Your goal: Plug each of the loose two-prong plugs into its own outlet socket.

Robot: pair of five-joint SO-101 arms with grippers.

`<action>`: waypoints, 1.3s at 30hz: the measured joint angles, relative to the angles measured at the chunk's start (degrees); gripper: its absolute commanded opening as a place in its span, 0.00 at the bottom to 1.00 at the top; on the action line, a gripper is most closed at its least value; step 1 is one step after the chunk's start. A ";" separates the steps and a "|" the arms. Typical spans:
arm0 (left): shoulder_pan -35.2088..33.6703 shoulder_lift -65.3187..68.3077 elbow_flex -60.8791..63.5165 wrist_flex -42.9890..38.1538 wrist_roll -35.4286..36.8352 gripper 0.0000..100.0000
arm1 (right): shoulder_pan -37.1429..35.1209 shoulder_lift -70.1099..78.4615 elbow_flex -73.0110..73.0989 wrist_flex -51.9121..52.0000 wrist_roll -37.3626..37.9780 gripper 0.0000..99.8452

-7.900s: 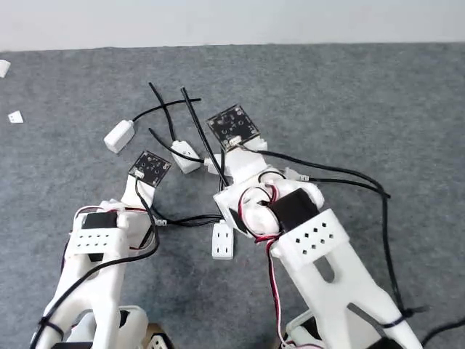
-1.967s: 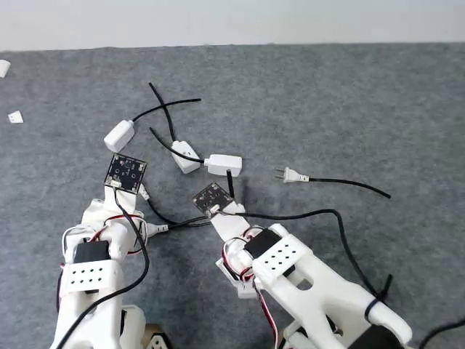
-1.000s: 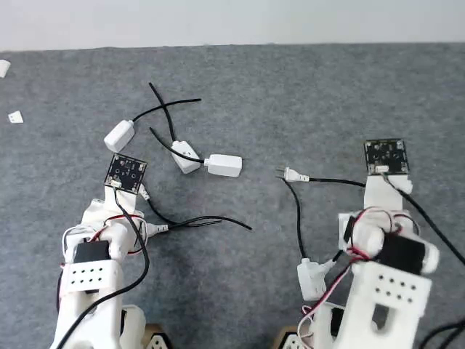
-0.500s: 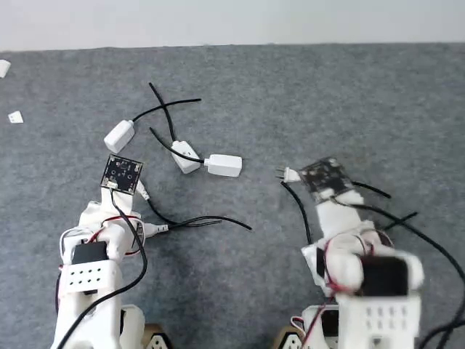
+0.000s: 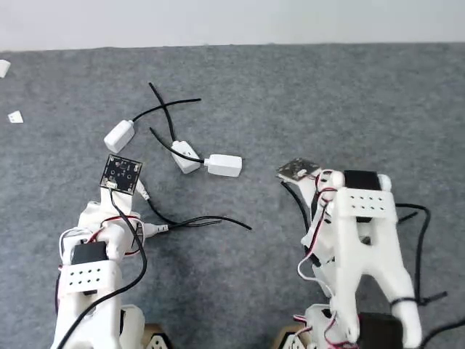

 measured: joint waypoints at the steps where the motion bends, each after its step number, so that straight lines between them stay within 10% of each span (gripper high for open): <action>1: 0.00 0.00 0.00 0.00 0.00 0.01 | -0.62 0.26 0.35 -0.09 0.26 0.35; 12: 0.00 0.00 0.00 0.00 0.00 0.01 | -10.73 -11.08 8.70 2.73 0.62 0.35; 26: 0.00 0.00 0.00 0.00 0.00 0.01 | 7.56 -12.84 21.89 -9.41 13.89 0.34; 34: 0.00 0.00 0.00 0.00 0.00 0.01 | 8.35 -14.42 26.02 -17.93 14.15 0.00; 39: 0.00 0.00 0.00 0.00 0.00 0.01 | 8.62 -13.71 26.11 -18.29 14.15 0.01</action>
